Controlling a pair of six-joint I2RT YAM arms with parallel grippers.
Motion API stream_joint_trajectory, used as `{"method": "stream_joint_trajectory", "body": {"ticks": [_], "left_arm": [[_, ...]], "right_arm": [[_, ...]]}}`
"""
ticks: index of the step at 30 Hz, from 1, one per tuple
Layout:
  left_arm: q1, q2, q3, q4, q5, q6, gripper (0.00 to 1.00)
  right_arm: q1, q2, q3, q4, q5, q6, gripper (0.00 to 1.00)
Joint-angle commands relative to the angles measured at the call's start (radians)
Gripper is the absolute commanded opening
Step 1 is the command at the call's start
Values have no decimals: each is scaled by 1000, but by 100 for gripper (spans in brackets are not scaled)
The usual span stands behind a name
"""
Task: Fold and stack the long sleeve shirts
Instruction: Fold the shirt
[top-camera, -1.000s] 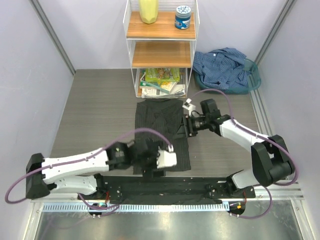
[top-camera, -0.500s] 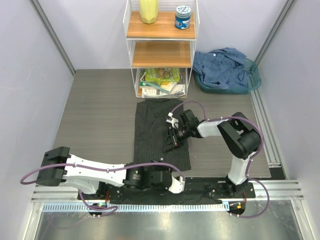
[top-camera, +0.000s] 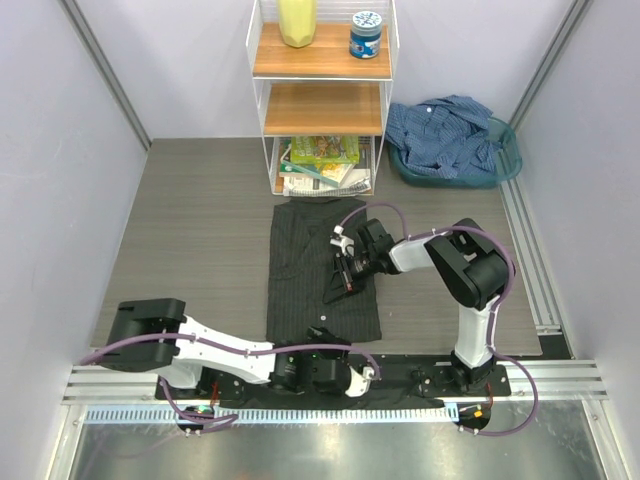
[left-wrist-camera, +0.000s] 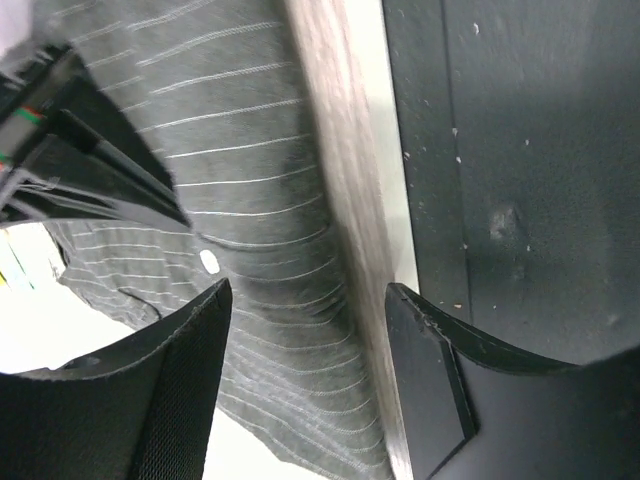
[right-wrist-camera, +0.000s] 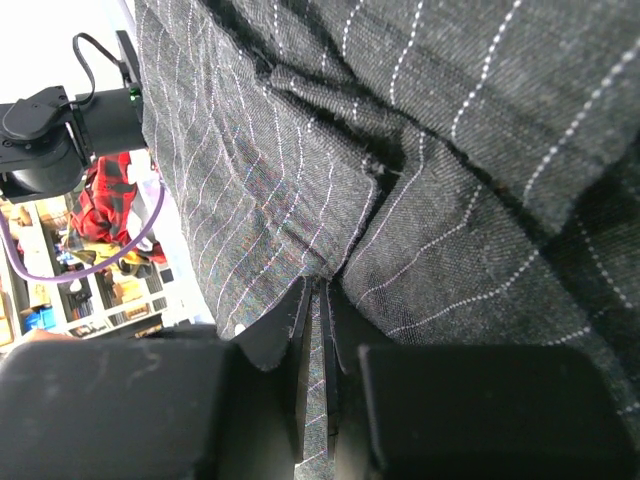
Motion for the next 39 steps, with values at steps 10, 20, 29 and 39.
{"method": "stream_joint_trajectory", "body": {"ticks": [10, 20, 29, 39], "left_arm": [[15, -27, -24, 76, -9, 31, 26], [1, -119, 250, -424, 425, -77, 0], [84, -136, 466, -618, 683, -129, 0], [486, 9, 762, -848, 992, 118, 0]], "right_arm": [[4, -8, -38, 61, 27, -6, 13], [2, -171, 115, -202, 3, -155, 29], [-94, -78, 373, -432, 38, -403, 36], [-122, 61, 436, -453, 101, -523, 35]]}}
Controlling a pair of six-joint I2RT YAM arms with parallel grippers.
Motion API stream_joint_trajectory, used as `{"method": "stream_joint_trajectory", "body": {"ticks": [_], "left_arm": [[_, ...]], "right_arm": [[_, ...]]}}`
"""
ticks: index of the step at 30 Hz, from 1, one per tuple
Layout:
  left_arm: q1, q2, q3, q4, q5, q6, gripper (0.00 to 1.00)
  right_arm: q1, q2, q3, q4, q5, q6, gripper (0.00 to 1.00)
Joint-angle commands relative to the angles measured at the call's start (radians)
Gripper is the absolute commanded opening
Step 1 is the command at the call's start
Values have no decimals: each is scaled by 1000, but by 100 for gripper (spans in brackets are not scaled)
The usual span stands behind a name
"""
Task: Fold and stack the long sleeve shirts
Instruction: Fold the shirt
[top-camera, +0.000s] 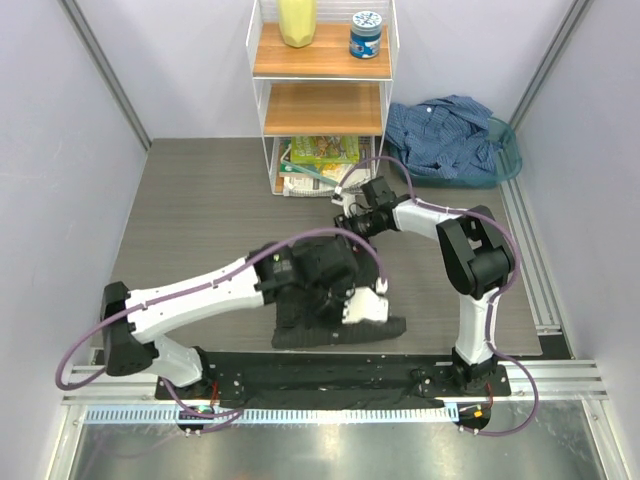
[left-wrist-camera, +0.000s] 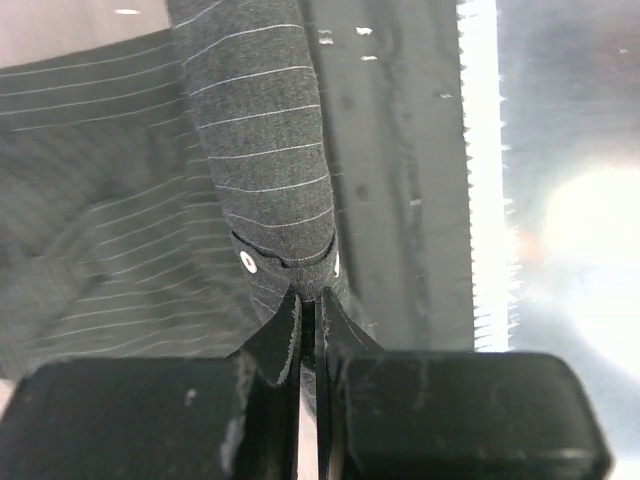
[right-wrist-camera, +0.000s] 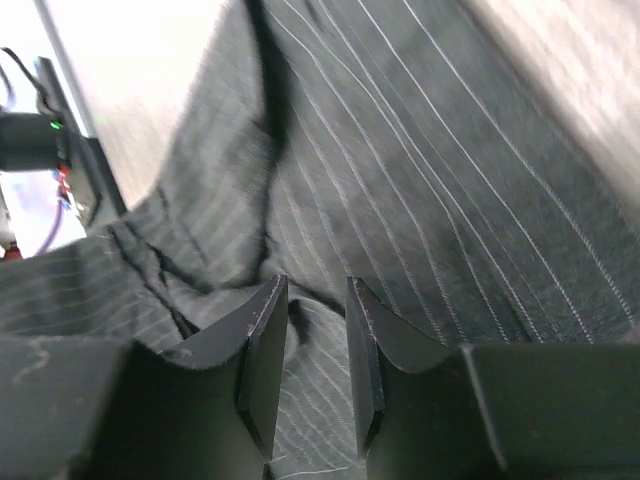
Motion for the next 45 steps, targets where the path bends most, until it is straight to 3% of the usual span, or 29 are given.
{"method": "stream_joint_trajectory", "body": {"ticks": [1, 5, 10, 20, 26, 33, 40, 45], "left_arm": [[143, 104, 120, -145, 150, 186, 0], [298, 191, 157, -139, 187, 384, 0], [389, 286, 154, -72, 181, 536, 4], [439, 415, 34, 172, 174, 603, 15], [438, 437, -24, 195, 215, 545, 16], [392, 328, -92, 116, 341, 519, 19], [406, 264, -62, 36, 365, 487, 41], [459, 247, -41, 7, 384, 390, 54]], "right_arm": [[2, 23, 14, -31, 21, -72, 35], [0, 24, -21, -31, 12, -79, 33], [2, 21, -35, -36, 9, -91, 32], [2, 55, -35, -40, -7, -95, 30], [6, 29, -104, -17, -20, -62, 30], [46, -110, -288, 78, -59, 66, 31], [-7, -270, -233, 40, -83, 146, 44], [-84, -204, -68, -66, -25, 41, 48]]}}
